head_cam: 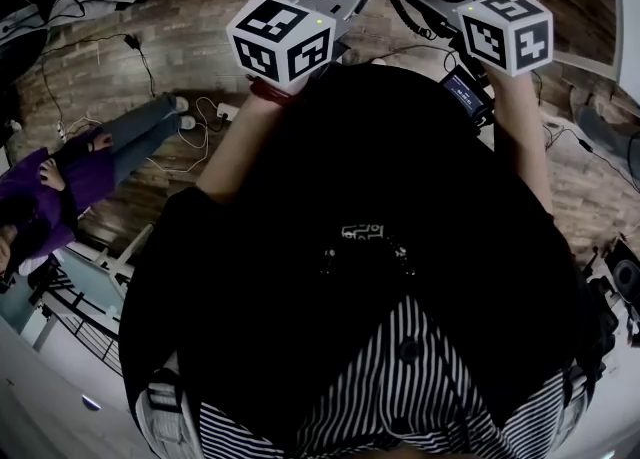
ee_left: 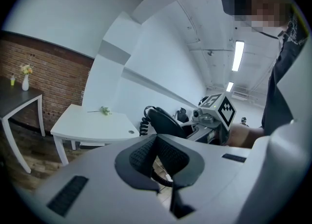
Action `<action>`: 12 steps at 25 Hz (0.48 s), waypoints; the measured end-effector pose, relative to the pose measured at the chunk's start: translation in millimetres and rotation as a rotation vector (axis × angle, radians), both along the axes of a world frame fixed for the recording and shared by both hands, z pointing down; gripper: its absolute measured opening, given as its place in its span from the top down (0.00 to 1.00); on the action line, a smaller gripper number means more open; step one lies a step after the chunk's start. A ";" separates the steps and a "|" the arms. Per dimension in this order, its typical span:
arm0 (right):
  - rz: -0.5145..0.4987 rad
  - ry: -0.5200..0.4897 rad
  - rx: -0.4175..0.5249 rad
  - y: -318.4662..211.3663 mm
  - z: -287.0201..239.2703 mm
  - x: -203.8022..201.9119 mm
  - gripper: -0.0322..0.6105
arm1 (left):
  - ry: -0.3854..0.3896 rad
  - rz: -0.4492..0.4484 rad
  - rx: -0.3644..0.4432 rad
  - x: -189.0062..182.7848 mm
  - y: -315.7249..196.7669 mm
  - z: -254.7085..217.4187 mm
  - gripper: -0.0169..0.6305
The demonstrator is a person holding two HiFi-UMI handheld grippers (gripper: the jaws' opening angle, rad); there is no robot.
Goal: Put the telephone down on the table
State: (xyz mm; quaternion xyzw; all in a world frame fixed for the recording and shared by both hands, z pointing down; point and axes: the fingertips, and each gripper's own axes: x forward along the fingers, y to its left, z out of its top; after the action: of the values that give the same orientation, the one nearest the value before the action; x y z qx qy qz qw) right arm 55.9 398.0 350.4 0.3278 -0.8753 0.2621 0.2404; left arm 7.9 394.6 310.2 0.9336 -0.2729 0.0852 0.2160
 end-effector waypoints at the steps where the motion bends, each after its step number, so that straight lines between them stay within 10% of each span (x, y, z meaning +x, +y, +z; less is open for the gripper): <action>1: -0.005 0.000 0.001 -1.3 0.6 1.2 0.52 | -0.002 -0.009 -0.002 -1.3 0.1 0.8 0.97; 12: 0.003 0.004 -0.008 -18.2 3.4 12.4 0.52 | 0.006 0.007 -0.006 7.7 -19.4 3.8 0.97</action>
State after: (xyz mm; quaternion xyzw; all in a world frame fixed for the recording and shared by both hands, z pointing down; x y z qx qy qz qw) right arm 68.4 379.9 353.8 0.3287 -0.8733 0.2652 0.2429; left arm 15.6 375.2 314.0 0.9341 -0.2690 0.0841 0.2194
